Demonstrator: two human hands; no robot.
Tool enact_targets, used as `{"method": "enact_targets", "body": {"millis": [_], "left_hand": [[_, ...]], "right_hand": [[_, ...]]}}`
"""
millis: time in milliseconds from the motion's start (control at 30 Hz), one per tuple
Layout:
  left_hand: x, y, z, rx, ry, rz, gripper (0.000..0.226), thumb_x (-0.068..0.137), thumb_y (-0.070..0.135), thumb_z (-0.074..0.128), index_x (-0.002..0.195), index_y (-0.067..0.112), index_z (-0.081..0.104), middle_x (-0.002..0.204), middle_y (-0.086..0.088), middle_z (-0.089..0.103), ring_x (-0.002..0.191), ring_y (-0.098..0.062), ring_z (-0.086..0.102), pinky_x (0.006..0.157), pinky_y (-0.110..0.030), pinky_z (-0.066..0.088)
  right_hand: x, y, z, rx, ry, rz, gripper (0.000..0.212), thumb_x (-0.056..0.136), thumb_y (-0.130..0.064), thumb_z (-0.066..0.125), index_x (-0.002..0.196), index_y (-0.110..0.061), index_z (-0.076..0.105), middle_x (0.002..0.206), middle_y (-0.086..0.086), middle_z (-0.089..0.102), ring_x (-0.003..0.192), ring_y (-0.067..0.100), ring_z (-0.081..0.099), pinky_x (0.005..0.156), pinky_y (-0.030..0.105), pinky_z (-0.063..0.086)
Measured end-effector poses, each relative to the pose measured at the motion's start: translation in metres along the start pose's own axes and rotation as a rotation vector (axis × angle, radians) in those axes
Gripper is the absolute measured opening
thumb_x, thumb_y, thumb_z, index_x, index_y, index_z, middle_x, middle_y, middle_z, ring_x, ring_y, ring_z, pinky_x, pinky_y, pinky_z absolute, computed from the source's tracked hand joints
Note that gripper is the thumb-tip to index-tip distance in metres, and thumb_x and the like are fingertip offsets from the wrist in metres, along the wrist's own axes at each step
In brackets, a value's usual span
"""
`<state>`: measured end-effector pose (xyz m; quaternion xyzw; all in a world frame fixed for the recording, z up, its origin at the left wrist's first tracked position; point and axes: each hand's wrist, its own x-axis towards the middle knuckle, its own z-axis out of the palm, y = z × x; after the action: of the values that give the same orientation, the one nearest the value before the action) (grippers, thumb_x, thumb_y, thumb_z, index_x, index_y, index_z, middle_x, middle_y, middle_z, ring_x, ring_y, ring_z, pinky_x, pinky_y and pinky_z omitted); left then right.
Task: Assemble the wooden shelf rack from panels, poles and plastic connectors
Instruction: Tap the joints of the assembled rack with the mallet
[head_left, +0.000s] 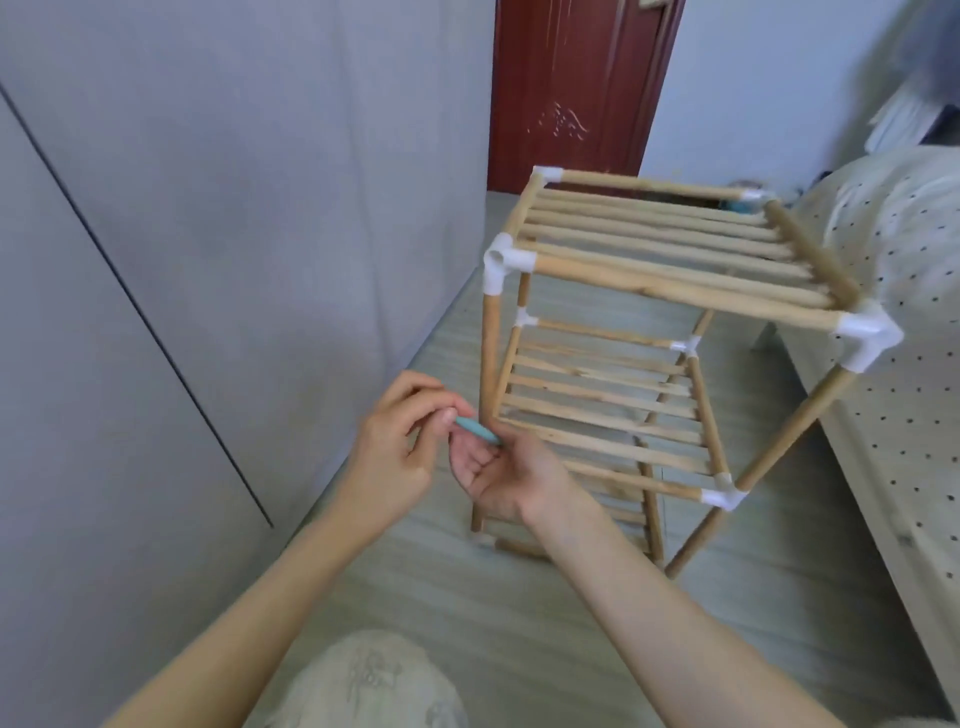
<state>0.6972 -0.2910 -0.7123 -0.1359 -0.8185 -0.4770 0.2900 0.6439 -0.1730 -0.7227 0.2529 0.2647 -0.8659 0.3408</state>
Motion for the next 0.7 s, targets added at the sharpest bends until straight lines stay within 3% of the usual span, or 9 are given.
{"method": "enact_targets", "body": {"millis": [133, 200, 267, 367, 467, 567, 633, 700], "left_hand": [[0.018, 0.041, -0.007, -0.060, -0.071, 0.094, 0.014, 0.087, 0.013, 0.053, 0.087, 0.020, 0.065, 0.087, 0.003, 0.058, 0.081, -0.002, 0.058, 0.074, -0.011, 0.043], [0.033, 0.052, -0.003, -0.026, -0.036, 0.110, 0.013, 0.088, 0.020, 0.051, 0.088, 0.023, 0.064, 0.089, 0.009, 0.059, 0.084, -0.001, 0.057, 0.077, -0.011, 0.042], [0.053, 0.058, 0.006, 0.083, 0.006, 0.104, 0.018, 0.090, 0.012, 0.050, 0.098, 0.021, 0.064, 0.098, 0.007, 0.057, 0.093, -0.002, 0.056, 0.084, -0.014, 0.040], [0.079, 0.062, 0.030, 0.365, -0.063, 0.153, 0.037, 0.091, 0.004, 0.048, 0.126, 0.012, 0.054, 0.128, -0.004, 0.049, 0.121, -0.020, 0.046, 0.101, -0.033, 0.037], [0.092, 0.061, 0.066, 0.545, -0.200, 0.268, 0.059, 0.090, 0.002, 0.047, 0.145, 0.016, 0.031, 0.153, -0.008, 0.025, 0.143, -0.025, 0.017, 0.117, -0.044, 0.013], [0.096, 0.053, 0.104, 0.616, -0.280, 0.272, 0.073, 0.092, 0.009, 0.043, 0.149, 0.030, 0.003, 0.158, 0.001, -0.004, 0.142, -0.016, -0.017, 0.113, -0.041, -0.016], [0.100, 0.043, 0.117, 0.652, -0.297, 0.253, 0.079, 0.091, 0.010, 0.045, 0.147, 0.035, -0.005, 0.158, 0.003, -0.009, 0.141, -0.015, -0.022, 0.110, -0.045, -0.020], [0.104, 0.032, 0.119, 0.723, -0.270, 0.273, 0.086, 0.086, 0.007, 0.050, 0.148, 0.036, -0.001, 0.158, 0.003, -0.001, 0.144, -0.018, -0.014, 0.110, -0.052, -0.018]], "right_hand": [[-0.054, -0.025, 0.018, -0.072, -0.039, -0.122, 0.034, 0.101, -0.016, 0.031, 0.075, -0.005, 0.050, 0.068, 0.010, 0.057, 0.059, 0.020, 0.058, 0.042, 0.025, 0.051], [-0.083, -0.040, 0.018, -0.146, -0.045, -0.256, 0.031, 0.101, -0.016, 0.029, 0.073, -0.011, 0.043, 0.058, 0.004, 0.047, 0.052, 0.016, 0.049, 0.039, 0.023, 0.050], [-0.106, -0.058, 0.007, -0.368, 0.004, -0.495, 0.028, 0.102, -0.022, 0.028, 0.078, -0.013, 0.041, 0.043, -0.003, 0.034, 0.038, 0.011, 0.034, 0.034, 0.020, 0.040], [-0.134, -0.085, -0.019, -0.783, 0.179, -0.792, 0.023, 0.101, -0.030, 0.032, 0.092, -0.014, 0.046, 0.045, -0.008, 0.030, 0.036, 0.007, 0.026, 0.034, 0.020, 0.025], [-0.150, -0.113, -0.043, -0.996, 0.354, -0.910, 0.014, 0.099, -0.018, 0.036, 0.096, -0.014, 0.049, 0.060, -0.002, 0.036, 0.045, 0.009, 0.033, 0.042, 0.021, 0.030], [-0.159, -0.135, -0.069, -1.238, 0.587, -1.185, 0.026, 0.099, -0.011, 0.032, 0.116, -0.012, 0.052, 0.070, 0.000, 0.049, 0.054, 0.012, 0.045, 0.047, 0.016, 0.037], [-0.169, -0.145, -0.086, -1.327, 0.714, -1.394, 0.035, 0.100, -0.015, 0.031, 0.131, -0.017, 0.046, 0.079, 0.004, 0.058, 0.063, 0.018, 0.051, 0.058, 0.027, 0.041], [-0.177, -0.158, -0.102, -1.368, 0.855, -1.432, 0.037, 0.100, -0.020, 0.032, 0.135, -0.018, 0.044, 0.088, 0.009, 0.062, 0.074, 0.028, 0.054, 0.067, 0.033, 0.038]]}}
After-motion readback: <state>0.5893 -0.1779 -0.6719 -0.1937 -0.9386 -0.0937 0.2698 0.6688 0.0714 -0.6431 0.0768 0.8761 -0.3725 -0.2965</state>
